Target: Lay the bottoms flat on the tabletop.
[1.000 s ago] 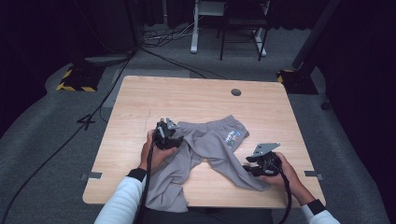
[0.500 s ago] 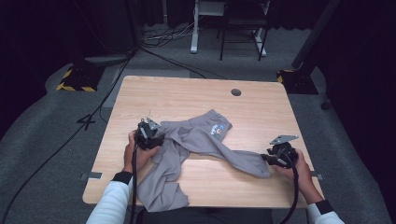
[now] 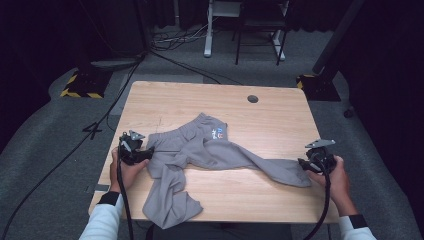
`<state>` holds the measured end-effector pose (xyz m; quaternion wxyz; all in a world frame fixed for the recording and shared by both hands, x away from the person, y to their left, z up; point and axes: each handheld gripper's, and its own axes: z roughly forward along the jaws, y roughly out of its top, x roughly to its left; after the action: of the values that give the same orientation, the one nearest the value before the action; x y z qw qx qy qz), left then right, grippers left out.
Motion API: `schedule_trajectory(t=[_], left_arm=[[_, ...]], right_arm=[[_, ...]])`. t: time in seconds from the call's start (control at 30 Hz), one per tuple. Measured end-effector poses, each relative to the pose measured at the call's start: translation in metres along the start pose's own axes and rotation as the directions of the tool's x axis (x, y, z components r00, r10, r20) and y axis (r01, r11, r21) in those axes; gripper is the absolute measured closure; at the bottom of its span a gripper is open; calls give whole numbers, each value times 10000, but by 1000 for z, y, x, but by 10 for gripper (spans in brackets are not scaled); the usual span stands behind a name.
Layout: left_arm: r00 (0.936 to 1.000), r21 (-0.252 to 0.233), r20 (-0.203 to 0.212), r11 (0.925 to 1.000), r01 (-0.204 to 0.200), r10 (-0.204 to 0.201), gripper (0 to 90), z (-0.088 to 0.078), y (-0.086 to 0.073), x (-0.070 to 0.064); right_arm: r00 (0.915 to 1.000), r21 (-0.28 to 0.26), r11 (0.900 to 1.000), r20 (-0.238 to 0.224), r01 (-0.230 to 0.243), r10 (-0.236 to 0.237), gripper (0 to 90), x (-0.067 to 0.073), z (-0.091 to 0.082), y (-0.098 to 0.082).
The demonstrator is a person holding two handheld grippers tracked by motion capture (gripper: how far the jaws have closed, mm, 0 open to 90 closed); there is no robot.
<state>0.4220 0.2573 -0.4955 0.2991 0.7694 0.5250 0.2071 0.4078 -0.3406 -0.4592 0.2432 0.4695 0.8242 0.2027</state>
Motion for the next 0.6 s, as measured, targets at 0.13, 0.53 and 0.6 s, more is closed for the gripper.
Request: schedule_trajectory(t=[0.13, 0.53, 0.6], left_arm=[[9984, -182, 430, 9992, -350, 358, 369, 6, 8, -12], [9792, -488, 1299, 9874, -1504, 1556, 366, 33, 30, -57], [9837, -378, 1235, 9912, -1268, 1306, 377, 32, 30, -53]], right_arm=[[9812, -916, 9914, -1605, 934, -1073, 490, 12, 11, 15], [9142, -760, 9707, -3262, 2280, -2403, 660, 35, 31, 26], [9107, -640, 9725, -3415, 2239, -2321, 803, 34, 30, 26]])
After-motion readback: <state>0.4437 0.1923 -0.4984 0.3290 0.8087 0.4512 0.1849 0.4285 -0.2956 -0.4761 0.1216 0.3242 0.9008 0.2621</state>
